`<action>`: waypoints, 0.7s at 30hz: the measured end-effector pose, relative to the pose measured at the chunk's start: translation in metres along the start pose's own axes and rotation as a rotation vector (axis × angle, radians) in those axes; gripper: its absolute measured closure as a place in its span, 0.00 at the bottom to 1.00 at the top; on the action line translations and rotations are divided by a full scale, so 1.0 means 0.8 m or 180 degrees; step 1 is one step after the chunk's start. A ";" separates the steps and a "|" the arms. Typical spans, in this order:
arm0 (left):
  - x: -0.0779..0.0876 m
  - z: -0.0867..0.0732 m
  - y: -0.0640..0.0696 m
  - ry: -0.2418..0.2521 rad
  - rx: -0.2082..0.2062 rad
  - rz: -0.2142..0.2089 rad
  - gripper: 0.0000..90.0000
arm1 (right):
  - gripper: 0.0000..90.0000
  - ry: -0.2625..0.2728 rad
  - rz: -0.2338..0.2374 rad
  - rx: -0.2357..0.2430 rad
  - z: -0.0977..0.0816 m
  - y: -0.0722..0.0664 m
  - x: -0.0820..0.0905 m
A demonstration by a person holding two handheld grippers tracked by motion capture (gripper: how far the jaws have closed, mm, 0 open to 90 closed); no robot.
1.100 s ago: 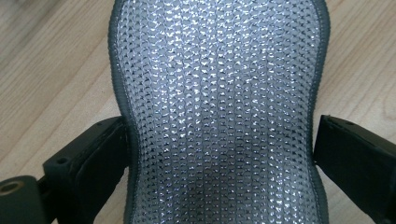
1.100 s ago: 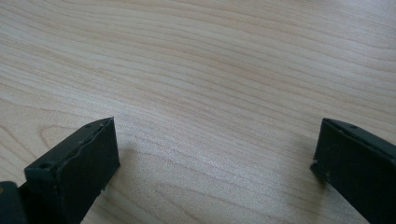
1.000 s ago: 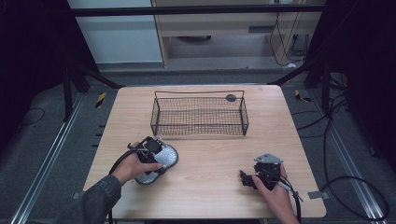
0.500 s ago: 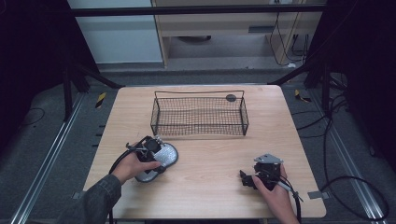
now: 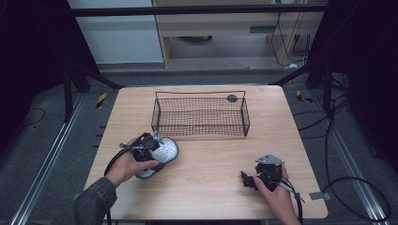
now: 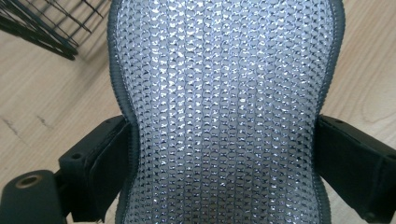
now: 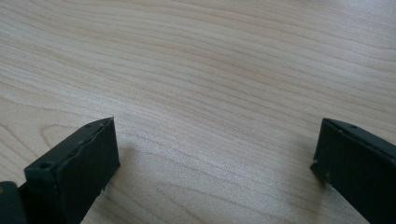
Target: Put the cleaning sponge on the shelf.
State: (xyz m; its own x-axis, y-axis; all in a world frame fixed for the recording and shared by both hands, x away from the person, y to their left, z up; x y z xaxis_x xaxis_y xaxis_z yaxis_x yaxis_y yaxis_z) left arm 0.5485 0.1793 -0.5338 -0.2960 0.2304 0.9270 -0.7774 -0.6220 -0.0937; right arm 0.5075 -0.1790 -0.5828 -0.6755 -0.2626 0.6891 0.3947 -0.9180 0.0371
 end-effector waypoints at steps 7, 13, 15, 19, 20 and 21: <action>0.016 0.010 0.003 0.0063 -0.0168 0.0049 0.09 | 0.00 -0.0003 0.0006 -0.0021 0.000 -0.001 0.000; 0.024 0.016 0.009 0.0091 -0.0245 0.0037 0.09 | 0.00 -0.0002 0.0009 -0.0023 0.000 -0.001 0.000; 0.028 0.018 0.008 0.0091 -0.0277 0.0061 0.09 | 0.00 -0.0002 0.0009 -0.0022 0.000 -0.001 0.000; 0.037 0.024 0.006 0.0114 -0.0330 0.0110 0.09 | 0.00 -0.0002 0.0009 -0.0024 0.000 -0.001 0.000; 0.039 0.026 0.005 0.0121 -0.0339 0.0123 0.09 | 0.00 -0.0002 0.0007 -0.0022 0.000 -0.001 0.000; 0.042 0.028 0.004 0.0125 -0.0358 0.0139 0.09 | 0.00 -0.0002 0.0009 -0.0023 0.000 -0.001 0.000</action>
Point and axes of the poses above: each handheld gripper's, and its own axes: x roughly backward along the jaws, z roughly out of its top, y roughly to its right, the point moved 10 cm from there along -x, roughly forward along the jaws, and after that the axes turned 2 degrees about x, right-handed, at the moved point
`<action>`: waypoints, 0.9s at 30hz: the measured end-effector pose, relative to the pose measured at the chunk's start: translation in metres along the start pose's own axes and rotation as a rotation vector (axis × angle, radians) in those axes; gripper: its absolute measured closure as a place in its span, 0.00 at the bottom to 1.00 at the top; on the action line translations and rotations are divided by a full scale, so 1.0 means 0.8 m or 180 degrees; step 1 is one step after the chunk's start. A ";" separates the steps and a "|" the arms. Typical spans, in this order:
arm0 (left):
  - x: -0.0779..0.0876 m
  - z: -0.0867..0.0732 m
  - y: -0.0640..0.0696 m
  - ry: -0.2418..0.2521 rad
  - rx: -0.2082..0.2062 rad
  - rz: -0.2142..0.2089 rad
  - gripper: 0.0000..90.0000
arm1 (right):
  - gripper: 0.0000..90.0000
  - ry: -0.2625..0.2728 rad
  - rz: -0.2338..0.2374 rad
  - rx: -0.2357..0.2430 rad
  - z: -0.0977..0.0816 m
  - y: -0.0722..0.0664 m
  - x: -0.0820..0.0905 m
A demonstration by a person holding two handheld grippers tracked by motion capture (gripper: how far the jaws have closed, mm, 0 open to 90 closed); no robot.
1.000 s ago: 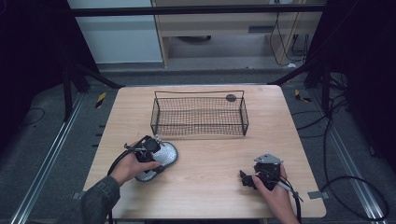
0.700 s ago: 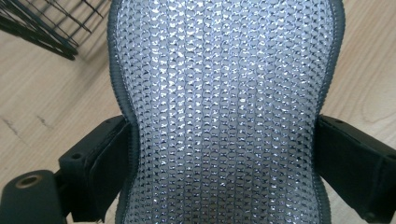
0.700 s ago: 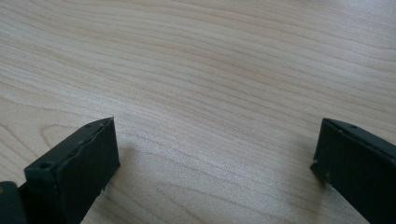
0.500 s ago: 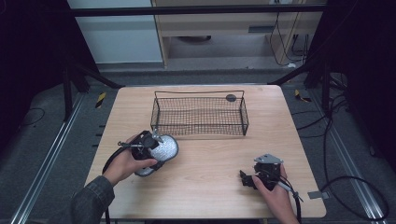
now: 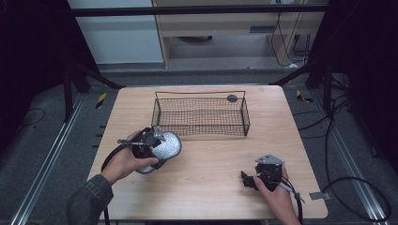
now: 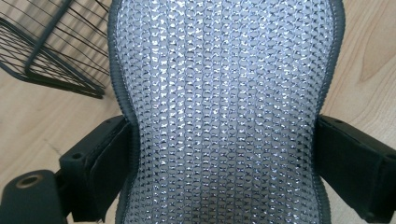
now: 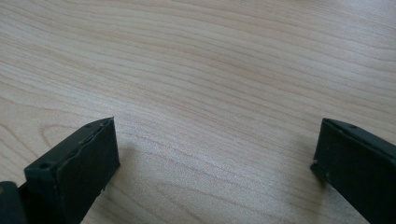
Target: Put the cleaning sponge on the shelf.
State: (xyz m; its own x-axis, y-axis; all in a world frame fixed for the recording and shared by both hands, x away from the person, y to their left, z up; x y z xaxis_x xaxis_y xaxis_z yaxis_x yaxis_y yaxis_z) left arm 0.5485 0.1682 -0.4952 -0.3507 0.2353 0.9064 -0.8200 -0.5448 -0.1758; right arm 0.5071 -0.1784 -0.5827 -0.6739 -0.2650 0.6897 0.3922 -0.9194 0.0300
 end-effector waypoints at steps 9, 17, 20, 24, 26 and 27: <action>0.015 0.016 -0.009 -0.0003 -0.0129 0.0103 0.10 | 0.00 -0.0003 0.0007 0.0006 0.000 0.000 0.000; 0.020 0.030 -0.012 -0.0013 -0.0227 0.0128 0.10 | 0.00 -0.0003 0.0008 0.0007 0.000 0.000 0.000; 0.023 0.037 -0.013 0.0002 -0.0253 0.0156 0.10 | 0.00 -0.0004 0.0006 0.0006 0.000 0.000 0.000; 0.025 0.045 -0.016 0.0018 -0.0267 0.0191 0.10 | 0.00 -0.0004 0.0011 0.0000 0.000 0.000 0.000; 0.026 0.048 -0.018 0.0014 -0.0287 0.0211 0.10 | 0.00 -0.0005 0.0010 0.0003 0.000 0.000 0.000; 0.026 0.049 -0.019 0.0015 -0.0287 0.0216 0.10 | 0.00 -0.0007 0.0012 -0.0001 0.000 -0.001 0.000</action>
Point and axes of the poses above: each handheld gripper's, and its own axes: x roughly backward along the jaws, z roughly out of its top, y roughly to its right, the point moved 10 cm from there along -x, roughly forward along the jaws, and after that the axes turned 2 degrees about x, right-handed, at the moved point
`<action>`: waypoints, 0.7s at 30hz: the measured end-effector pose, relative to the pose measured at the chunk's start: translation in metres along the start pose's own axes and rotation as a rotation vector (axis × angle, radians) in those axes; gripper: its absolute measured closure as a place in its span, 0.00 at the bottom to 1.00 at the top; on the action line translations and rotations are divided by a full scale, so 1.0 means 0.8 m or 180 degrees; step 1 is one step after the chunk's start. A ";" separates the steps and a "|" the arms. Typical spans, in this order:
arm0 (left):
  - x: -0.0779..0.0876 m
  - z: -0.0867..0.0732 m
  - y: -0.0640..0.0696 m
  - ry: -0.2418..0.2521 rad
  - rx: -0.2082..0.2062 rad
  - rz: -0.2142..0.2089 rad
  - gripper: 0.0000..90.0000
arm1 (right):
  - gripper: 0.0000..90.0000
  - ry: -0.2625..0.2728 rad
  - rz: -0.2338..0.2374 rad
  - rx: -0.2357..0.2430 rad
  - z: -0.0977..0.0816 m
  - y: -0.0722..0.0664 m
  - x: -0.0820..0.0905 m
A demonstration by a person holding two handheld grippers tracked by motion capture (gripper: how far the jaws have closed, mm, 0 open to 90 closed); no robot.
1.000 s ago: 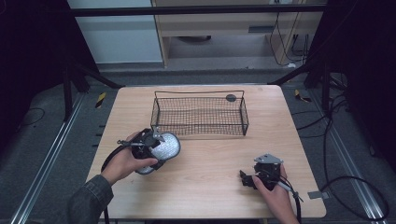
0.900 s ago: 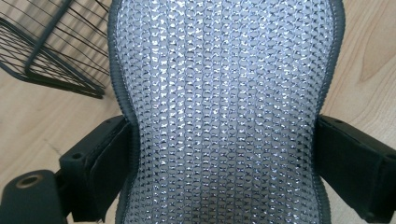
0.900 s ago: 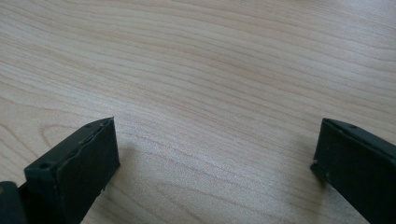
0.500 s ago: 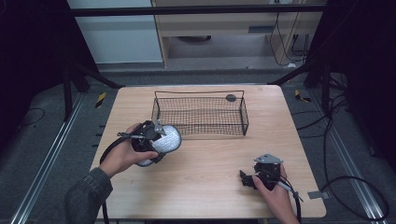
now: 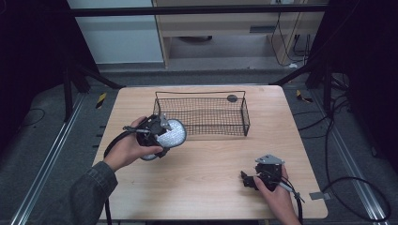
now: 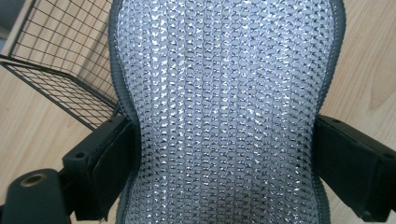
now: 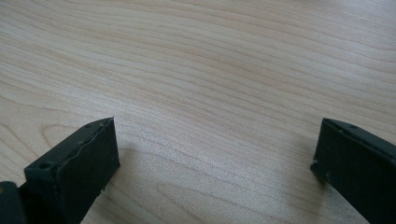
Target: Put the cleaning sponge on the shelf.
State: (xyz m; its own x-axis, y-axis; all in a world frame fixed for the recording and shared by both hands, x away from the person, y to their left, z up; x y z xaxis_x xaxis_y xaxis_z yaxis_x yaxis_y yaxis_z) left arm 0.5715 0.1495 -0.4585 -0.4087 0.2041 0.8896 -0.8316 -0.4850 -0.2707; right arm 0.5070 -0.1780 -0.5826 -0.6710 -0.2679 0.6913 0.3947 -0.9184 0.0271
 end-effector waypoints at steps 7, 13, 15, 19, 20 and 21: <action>0.000 0.007 -0.005 -0.0033 -0.0062 0.0030 0.10 | 0.00 0.0006 -0.0001 0.0017 0.000 0.000 0.000; 0.004 0.016 -0.012 -0.0055 -0.0134 0.0094 0.10 | 0.00 0.0001 -0.0003 0.0013 0.000 0.000 0.000; 0.004 0.019 -0.014 -0.0069 -0.0163 0.0117 0.10 | 0.00 0.0005 -0.0001 0.0017 0.000 0.000 0.000; 0.004 0.023 -0.017 -0.0098 -0.0210 0.0147 0.11 | 0.00 0.0001 -0.0004 0.0013 0.000 0.000 0.000; 0.004 0.025 -0.018 -0.0096 -0.0212 0.0149 0.11 | 0.00 0.0006 0.0000 0.0018 0.000 0.000 0.000; 0.004 0.026 -0.018 -0.0096 -0.0216 0.0157 0.11 | 0.00 0.0001 -0.0003 0.0012 0.000 0.000 0.000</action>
Point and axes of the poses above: each handheld gripper's, and its own axes: x roughly backward along the jaws, z roughly out of its top, y roughly to its right, the point moved 10 cm from there along -x, roughly forward along the jaws, and after that the axes turned 2 degrees about x, right-handed, at the moved point
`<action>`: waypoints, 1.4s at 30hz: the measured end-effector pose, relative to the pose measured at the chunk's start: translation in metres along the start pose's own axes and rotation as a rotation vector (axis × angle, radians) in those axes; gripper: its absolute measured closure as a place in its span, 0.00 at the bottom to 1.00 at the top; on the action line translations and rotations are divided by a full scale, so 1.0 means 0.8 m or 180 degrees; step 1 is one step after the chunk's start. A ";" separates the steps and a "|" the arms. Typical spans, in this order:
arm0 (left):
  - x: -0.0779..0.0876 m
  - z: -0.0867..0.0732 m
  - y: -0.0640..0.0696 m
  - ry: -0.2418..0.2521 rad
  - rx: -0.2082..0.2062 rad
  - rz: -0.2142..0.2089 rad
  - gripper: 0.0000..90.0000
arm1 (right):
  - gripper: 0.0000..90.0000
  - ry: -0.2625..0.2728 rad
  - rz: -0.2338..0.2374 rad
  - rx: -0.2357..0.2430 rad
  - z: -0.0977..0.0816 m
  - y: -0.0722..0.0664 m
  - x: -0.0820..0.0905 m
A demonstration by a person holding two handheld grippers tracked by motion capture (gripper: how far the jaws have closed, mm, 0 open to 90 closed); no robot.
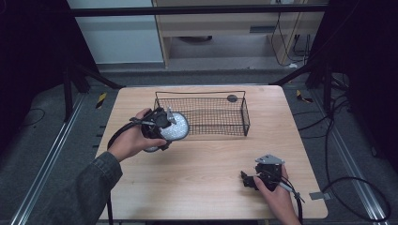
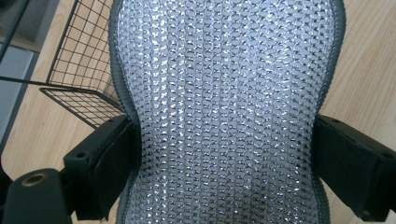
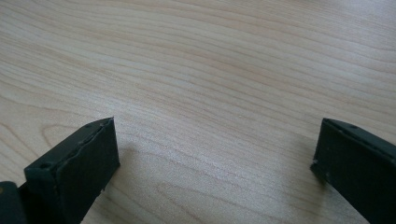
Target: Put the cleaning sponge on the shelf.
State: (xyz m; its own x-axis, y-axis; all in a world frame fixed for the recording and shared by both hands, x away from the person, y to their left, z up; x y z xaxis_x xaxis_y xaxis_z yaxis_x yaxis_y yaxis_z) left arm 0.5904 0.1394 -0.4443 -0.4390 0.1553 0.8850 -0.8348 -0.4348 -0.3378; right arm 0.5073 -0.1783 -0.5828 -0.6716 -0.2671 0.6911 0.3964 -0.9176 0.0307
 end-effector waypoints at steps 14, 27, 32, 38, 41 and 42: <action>-0.006 0.021 -0.018 0.0030 -0.0102 0.0010 0.11 | 0.00 0.0001 0.0001 0.0001 0.000 0.000 0.000; -0.019 0.039 -0.049 0.0010 -0.0070 0.0076 0.11 | 0.00 0.0000 -0.0007 -0.0013 0.000 0.000 0.000; -0.014 0.044 -0.058 0.0000 -0.0057 0.0128 0.11 | 0.00 0.0000 -0.0007 -0.0009 0.000 0.000 0.000; -0.005 0.054 -0.069 0.0085 -0.0087 0.0163 0.11 | 0.00 -0.0005 0.0006 -0.0003 0.000 0.000 0.000; -0.004 0.056 -0.074 0.0082 -0.0109 0.0188 0.11 | 0.00 0.0000 0.0007 -0.0008 0.000 -0.001 0.000; -0.004 0.057 -0.076 0.0088 -0.0112 0.0195 0.11 | 0.00 -0.0005 0.0002 -0.0001 0.000 0.000 0.000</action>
State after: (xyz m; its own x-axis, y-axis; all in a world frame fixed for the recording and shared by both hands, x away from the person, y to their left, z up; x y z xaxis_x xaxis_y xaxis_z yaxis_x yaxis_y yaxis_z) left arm 0.6575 0.1250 -0.4121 -0.4983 0.1539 0.8532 -0.8169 -0.4130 -0.4026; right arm 0.5072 -0.1781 -0.5827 -0.6705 -0.2671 0.6921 0.3965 -0.9175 0.0300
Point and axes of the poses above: each handheld gripper's, and its own axes: x roughly backward along the jaws, z roughly out of its top, y roughly to its right, the point moved 10 cm from there along -x, roughly forward along the jaws, and after that the axes turned 2 degrees about x, right-handed, at the moved point
